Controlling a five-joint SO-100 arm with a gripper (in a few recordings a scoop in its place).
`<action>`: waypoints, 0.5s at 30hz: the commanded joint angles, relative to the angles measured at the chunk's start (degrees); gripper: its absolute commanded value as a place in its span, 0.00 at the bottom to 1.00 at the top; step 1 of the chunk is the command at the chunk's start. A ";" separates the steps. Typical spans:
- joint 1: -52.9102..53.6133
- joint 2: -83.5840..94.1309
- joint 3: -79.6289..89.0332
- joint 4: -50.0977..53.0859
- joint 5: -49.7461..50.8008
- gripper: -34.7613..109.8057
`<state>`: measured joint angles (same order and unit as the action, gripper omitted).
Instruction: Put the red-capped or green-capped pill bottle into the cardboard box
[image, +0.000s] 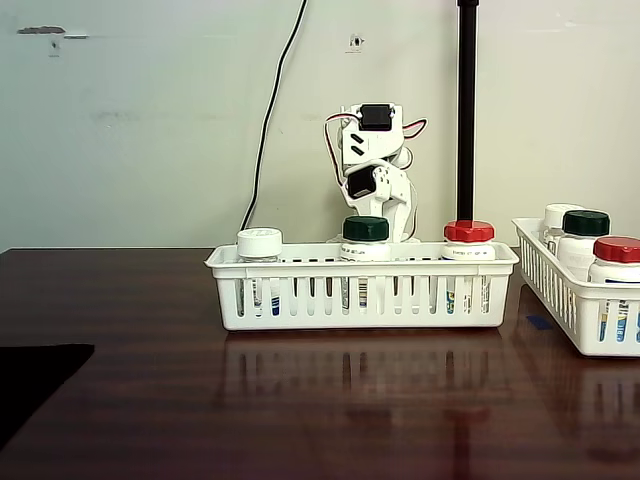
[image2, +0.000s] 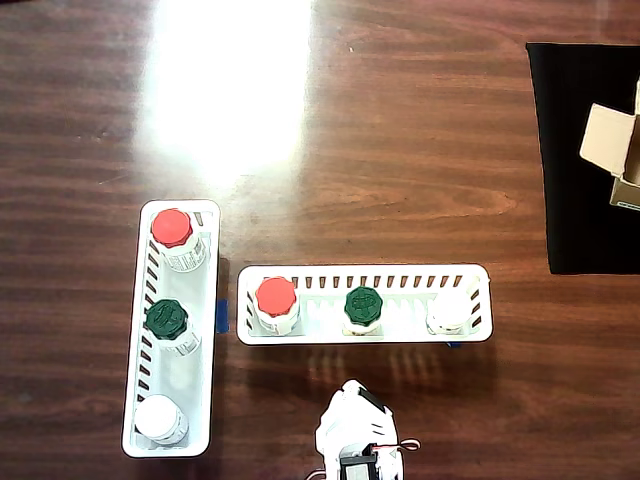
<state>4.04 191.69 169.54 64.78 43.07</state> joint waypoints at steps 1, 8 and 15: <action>11.78 5.19 0.09 -4.22 45.70 0.24; 11.95 5.19 0.09 -4.31 45.44 0.24; 12.13 5.19 0.09 -4.39 45.62 0.24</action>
<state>13.36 191.69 169.54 61.26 87.19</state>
